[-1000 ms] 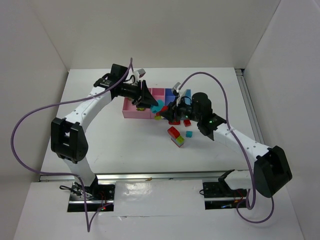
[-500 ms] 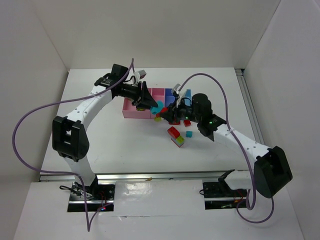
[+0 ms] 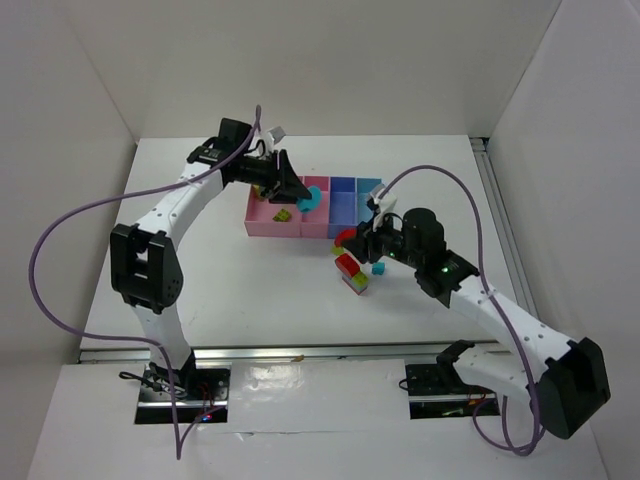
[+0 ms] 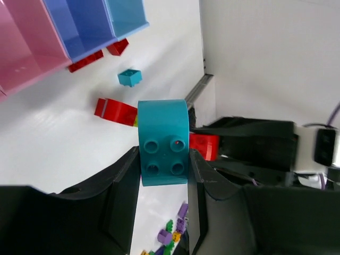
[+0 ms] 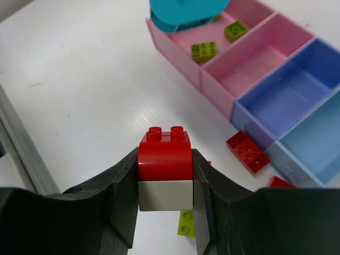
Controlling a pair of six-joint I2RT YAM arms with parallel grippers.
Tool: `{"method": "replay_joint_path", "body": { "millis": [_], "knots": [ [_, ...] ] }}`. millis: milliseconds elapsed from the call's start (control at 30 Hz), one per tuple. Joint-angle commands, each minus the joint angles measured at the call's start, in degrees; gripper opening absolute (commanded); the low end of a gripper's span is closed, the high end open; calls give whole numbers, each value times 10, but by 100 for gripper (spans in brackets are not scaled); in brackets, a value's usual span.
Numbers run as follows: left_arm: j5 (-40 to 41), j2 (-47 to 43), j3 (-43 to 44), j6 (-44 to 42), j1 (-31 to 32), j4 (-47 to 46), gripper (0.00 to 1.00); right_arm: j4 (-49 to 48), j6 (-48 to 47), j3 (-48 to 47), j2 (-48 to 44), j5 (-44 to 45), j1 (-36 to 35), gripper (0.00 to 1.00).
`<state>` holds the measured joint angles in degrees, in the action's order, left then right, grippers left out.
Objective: Sort the legos into containers by color
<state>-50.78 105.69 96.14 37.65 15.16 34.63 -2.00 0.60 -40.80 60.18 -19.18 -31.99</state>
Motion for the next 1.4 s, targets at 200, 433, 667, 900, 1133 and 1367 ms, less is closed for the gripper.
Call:
{"method": "replay_joint_path", "body": {
  "millis": [200, 433, 667, 900, 1133, 1367],
  "knots": [
    [91, 48, 70, -47, 21, 5, 0, 73, 10, -59, -45, 291, -4, 0],
    [214, 139, 200, -107, 53, 92, 0, 103, 92, -79, -63, 425, -4, 0],
    [372, 197, 274, -128, 80, 118, 0, 116, 87, -102, -42, 476, -4, 0],
    [453, 232, 281, -128, 92, 112, 0, 104, 76, -126, -12, 502, -4, 2],
    [513, 243, 287, -138, 103, 106, 7, 104, 88, -138, -1, 489, -4, 2],
    [480, 243, 280, -137, 103, 96, 30, 104, 88, -138, -1, 489, -4, 2]
  ]
}}
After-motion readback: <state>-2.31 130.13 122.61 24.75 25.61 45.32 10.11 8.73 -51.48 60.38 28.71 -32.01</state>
